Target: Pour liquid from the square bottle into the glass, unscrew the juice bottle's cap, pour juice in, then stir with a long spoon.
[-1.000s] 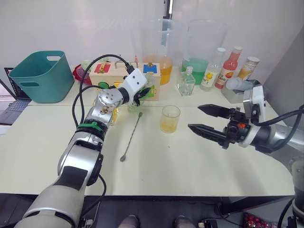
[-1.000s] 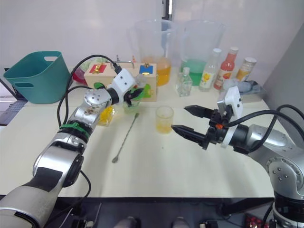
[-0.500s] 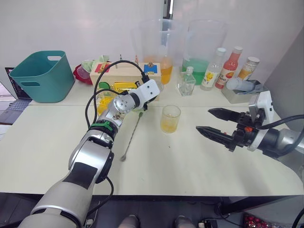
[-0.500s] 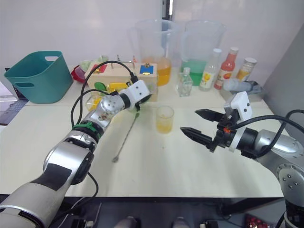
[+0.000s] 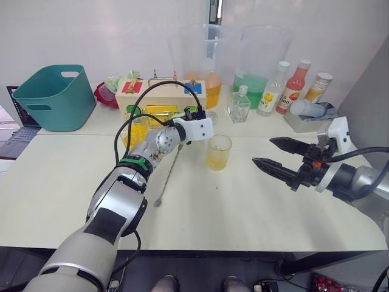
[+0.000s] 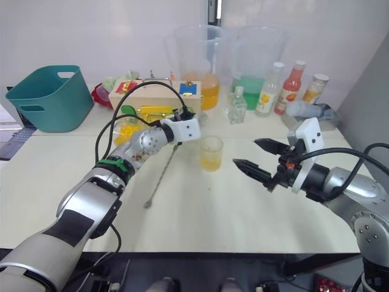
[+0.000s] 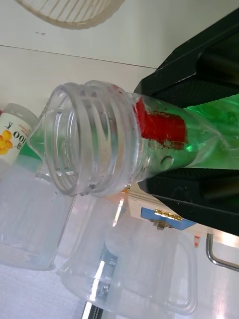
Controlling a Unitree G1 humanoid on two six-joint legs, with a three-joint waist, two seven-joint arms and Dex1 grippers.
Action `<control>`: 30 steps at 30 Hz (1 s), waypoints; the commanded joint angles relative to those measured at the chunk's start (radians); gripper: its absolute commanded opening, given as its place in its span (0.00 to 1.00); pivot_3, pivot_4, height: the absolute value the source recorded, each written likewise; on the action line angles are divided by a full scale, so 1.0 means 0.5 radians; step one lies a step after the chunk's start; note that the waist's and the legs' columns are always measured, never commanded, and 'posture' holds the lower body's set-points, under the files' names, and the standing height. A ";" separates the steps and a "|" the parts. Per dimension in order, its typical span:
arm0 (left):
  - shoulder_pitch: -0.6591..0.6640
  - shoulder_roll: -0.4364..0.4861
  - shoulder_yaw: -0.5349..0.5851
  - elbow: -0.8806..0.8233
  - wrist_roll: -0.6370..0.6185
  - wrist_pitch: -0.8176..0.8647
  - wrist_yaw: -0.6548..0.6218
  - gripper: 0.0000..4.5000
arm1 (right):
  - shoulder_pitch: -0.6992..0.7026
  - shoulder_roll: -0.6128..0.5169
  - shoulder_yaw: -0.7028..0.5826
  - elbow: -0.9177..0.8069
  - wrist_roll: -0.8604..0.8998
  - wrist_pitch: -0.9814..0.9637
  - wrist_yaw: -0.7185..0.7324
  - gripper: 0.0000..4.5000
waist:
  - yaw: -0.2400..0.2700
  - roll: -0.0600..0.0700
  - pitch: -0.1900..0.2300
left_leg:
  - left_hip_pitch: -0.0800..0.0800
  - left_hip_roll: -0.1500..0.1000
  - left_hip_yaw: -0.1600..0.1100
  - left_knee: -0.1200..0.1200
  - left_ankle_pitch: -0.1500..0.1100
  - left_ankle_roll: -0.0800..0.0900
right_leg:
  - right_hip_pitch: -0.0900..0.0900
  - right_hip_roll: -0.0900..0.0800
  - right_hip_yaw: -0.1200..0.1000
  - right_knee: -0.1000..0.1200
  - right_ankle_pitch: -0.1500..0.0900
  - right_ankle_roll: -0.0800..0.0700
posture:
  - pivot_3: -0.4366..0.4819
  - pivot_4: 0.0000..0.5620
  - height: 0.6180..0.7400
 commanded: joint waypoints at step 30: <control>-0.095 0.036 -0.199 -0.002 0.331 -0.120 0.341 0.28 | 0.046 0.012 0.000 -0.007 -0.060 0.098 -0.129 0.99 | 0.000 0.000 0.000 | 0.000 0.000 0.000 0.000 0.000 0.000 | 0.000 0.000 0.000 0.000 0.000 0.000 | 0.48 0.27 1.00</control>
